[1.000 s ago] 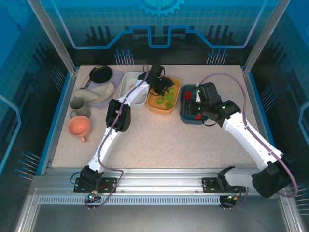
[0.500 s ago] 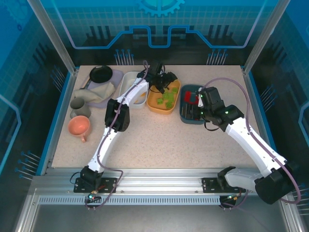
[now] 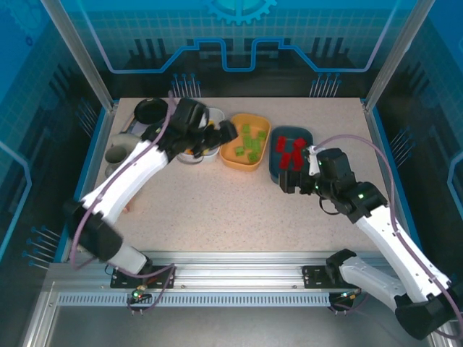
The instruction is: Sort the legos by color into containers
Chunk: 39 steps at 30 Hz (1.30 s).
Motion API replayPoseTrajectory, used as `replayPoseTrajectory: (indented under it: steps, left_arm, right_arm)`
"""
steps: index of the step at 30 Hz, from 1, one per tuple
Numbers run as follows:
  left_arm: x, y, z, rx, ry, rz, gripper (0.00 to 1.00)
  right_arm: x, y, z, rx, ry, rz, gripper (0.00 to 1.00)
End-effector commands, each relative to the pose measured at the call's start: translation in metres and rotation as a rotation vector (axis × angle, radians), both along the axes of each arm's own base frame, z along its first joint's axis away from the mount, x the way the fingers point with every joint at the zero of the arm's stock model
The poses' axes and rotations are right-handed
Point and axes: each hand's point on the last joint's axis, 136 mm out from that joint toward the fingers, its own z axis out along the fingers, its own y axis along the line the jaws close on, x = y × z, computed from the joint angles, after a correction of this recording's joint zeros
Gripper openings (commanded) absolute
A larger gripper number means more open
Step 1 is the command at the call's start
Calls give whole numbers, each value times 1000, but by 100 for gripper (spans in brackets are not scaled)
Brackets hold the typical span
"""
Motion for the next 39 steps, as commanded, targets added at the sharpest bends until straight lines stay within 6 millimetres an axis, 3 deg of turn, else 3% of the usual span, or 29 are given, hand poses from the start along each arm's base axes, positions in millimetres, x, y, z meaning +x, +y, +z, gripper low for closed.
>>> replayPoseTrajectory:
  steps: [1, 3, 5, 6, 9, 12, 15, 20, 27, 38, 39]
  left_arm:
    - [-50, 59, -48, 239, 58, 30, 99]
    - [-81, 97, -58, 350, 53, 85, 99]
    - [-104, 144, -68, 504, 52, 210, 99]
    - [-109, 158, -69, 557, 11, 223, 99]
    - [-111, 176, -79, 677, -176, 144, 99]
    - [-109, 201, -86, 765, -330, 205, 99]
    - [-94, 211, -88, 771, -409, 241, 99]
    - [-59, 214, -130, 757, -359, 181, 99]
    - [-14, 235, -166, 706, -334, 257, 99]
    - [53, 229, -154, 619, -497, 273, 99]
    - [54, 229, -162, 620, -480, 269, 99]
  right_arm:
    - [-7, -8, -6, -14, -13, 1, 100]
    - [-4, -29, -8, -43, -20, -133, 100]
    - [-1, -51, -27, -108, -15, -241, 100]
    - [4, -53, -34, -125, -43, -243, 100]
    - [17, -68, -51, -190, -143, -297, 100]
    - [27, -88, -62, -293, -240, -369, 100]
    - [39, -94, -72, -373, -286, -362, 100]
    - [68, -92, -84, -409, -246, -300, 100]
    - [104, -88, -111, -381, -311, -232, 100]
    - [146, -92, -111, -272, -381, -178, 100]
    - [149, -92, -112, -274, -386, -174, 100]
